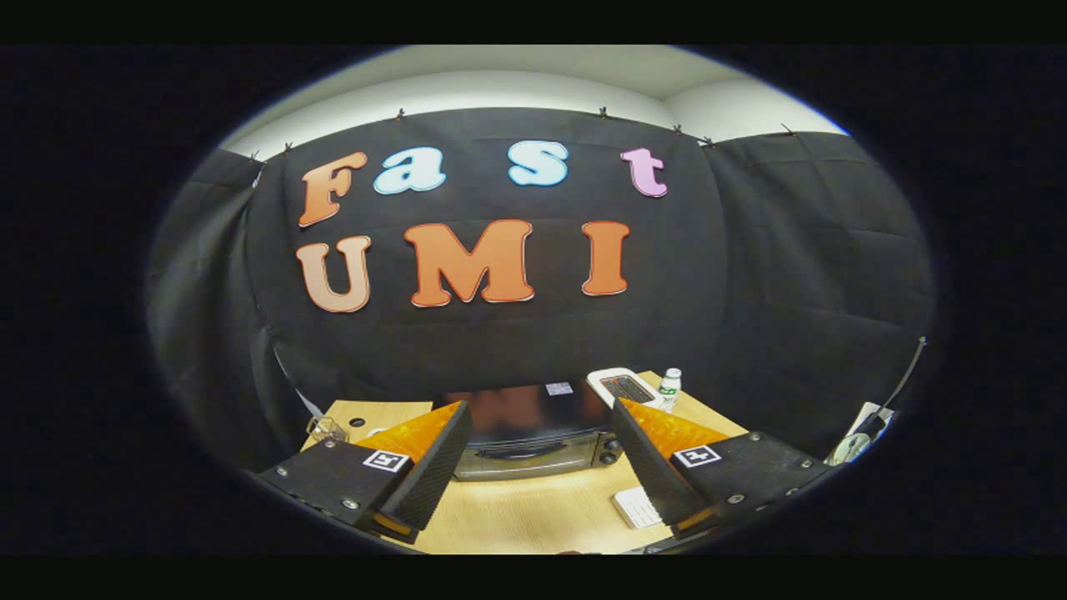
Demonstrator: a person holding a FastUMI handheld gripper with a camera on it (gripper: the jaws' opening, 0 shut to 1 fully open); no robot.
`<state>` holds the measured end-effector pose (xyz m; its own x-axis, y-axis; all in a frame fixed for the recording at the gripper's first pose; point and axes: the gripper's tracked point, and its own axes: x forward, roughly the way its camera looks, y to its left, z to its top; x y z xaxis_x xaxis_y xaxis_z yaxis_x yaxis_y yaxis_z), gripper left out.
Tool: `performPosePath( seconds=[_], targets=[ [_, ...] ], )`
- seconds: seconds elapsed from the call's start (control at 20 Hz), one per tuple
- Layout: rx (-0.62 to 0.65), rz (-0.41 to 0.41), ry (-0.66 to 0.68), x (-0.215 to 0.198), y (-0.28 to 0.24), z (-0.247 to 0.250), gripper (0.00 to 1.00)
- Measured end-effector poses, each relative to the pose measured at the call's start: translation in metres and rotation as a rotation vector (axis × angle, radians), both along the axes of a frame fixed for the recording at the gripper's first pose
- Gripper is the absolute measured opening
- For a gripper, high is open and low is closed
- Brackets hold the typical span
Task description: Open the toaster oven, put the food inside, and close the toaster oven door.
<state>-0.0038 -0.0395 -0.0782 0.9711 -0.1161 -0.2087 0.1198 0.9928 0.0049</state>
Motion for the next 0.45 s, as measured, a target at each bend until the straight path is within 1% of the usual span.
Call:
performPosePath(
  seconds=[0.45],
  targets=[
    [0.0, -0.02, -0.009, 0.0015, -0.0045, 0.0032, 0.99]
  ],
)
